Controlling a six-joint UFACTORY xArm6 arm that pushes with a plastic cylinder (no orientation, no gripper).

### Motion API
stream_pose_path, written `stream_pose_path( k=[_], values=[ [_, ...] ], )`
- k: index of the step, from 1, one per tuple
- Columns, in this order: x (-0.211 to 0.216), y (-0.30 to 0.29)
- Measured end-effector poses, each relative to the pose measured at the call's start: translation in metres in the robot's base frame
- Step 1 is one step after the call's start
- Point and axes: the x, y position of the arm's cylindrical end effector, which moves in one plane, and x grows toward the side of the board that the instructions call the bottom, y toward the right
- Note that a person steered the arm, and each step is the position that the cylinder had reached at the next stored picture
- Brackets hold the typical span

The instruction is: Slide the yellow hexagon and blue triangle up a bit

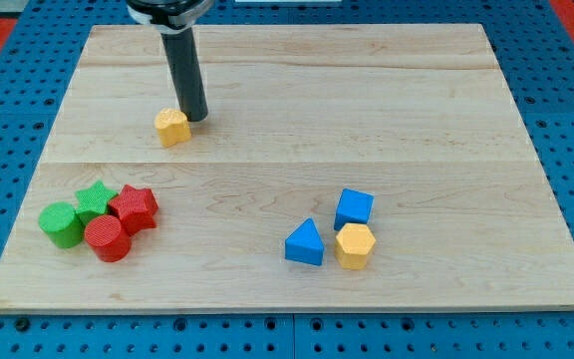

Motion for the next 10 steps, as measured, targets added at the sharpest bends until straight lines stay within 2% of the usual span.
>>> stream_pose_path(
  k=[1, 2, 3, 4, 5, 6, 7, 8, 9, 10],
  values=[
    [0.027, 0.036],
    [0.035, 0.013],
    [-0.016, -0.032],
    [-0.013, -0.029],
    [0.013, 0.021],
    [0.070, 0.089],
    [0.110, 0.175],
    [0.129, 0.262],
    [0.175, 0.267],
    [0.186, 0.202]
  ],
)
